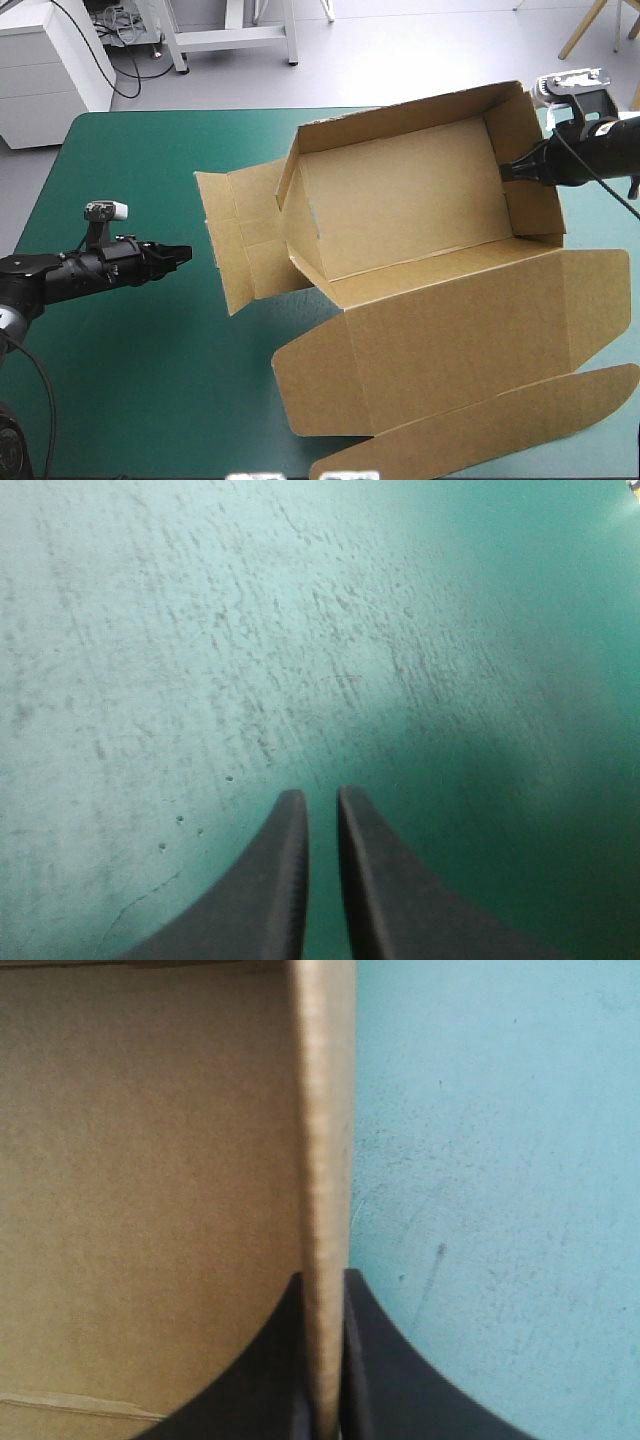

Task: Fold the box

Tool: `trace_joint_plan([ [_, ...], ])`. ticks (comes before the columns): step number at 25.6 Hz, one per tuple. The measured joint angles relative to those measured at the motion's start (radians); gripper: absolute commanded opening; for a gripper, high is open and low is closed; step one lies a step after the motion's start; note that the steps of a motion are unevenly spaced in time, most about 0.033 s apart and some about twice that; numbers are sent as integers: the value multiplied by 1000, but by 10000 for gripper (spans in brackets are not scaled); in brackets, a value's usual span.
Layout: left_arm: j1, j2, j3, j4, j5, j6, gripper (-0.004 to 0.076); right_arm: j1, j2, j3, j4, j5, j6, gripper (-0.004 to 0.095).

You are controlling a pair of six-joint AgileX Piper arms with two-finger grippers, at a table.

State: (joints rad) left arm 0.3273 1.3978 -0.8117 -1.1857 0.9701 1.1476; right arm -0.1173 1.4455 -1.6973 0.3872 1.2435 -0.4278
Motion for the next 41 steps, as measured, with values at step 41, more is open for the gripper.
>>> trace_joint_plan([
  [41,-315,-23,-173,-445,207,-15,651,293,0,0,-249,-238,310,-8],
])
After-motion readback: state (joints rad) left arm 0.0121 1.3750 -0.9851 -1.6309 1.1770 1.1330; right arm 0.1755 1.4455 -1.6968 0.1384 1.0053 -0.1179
